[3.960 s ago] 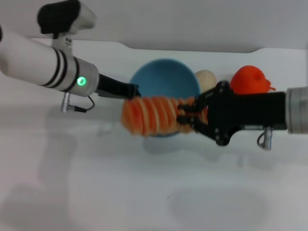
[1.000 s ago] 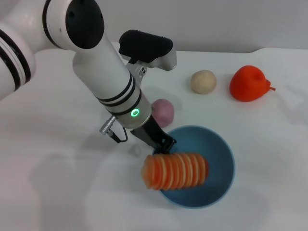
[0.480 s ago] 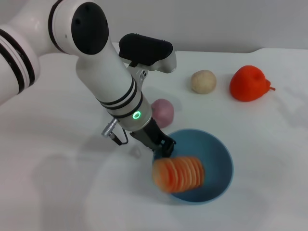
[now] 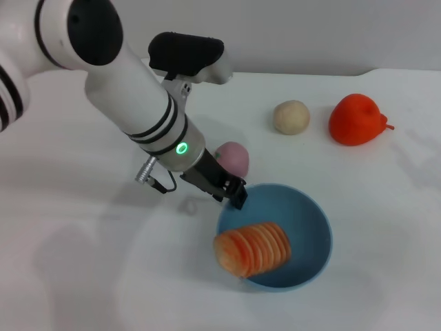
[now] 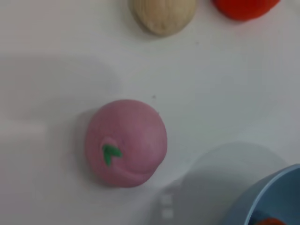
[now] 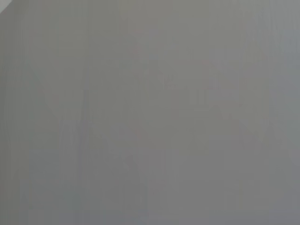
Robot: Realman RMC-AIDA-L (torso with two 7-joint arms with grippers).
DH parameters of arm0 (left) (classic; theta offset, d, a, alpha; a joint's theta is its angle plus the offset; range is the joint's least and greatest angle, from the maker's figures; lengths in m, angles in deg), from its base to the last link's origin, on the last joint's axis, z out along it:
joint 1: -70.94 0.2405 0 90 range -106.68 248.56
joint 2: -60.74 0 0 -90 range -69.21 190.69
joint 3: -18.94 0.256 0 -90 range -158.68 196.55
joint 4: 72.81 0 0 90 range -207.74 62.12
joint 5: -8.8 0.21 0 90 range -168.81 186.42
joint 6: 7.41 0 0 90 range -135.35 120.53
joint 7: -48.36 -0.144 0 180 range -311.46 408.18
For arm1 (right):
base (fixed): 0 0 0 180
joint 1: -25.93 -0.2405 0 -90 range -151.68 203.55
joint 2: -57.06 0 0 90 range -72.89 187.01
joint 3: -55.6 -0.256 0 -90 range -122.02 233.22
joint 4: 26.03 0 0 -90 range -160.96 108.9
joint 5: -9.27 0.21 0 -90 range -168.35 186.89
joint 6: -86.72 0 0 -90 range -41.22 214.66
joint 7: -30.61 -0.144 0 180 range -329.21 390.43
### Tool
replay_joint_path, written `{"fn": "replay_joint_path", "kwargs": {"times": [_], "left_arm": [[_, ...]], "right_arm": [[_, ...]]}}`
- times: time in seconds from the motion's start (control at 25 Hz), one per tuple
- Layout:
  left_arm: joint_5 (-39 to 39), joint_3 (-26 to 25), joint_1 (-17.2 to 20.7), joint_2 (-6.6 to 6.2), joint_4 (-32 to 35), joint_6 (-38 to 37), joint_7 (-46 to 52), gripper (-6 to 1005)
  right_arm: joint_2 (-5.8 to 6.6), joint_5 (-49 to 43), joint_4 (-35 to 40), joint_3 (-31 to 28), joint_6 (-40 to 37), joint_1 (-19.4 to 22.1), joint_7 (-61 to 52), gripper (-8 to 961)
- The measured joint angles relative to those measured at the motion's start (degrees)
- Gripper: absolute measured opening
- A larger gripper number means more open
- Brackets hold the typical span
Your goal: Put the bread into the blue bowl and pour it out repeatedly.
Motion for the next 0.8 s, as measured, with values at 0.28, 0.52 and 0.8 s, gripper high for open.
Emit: {"fn": "replay_joint_path", "kwargs": {"times": [0.28,0.52,0.8], "left_arm": [[-1.07,-8.71,4.57,-0.03,5.45,-0.82,-5.55,331],[-17.34,-20.93,11.55,-0.08,7.85,-3.62,-19.02,330],[-45.62,-26.51,21.83,0.10,7.50,-6.15,-43.85,331]], "right_arm": [[0.05,0.00,-1.22,0.35,-0.05,0.01,0.09,444],[0.10,-0.18,-3.40,0.04,0.11,-0.33,0.10,444],[0.11,-0.05,-10.35,-3.39,0.40,-2.16,4.57,444]]}}
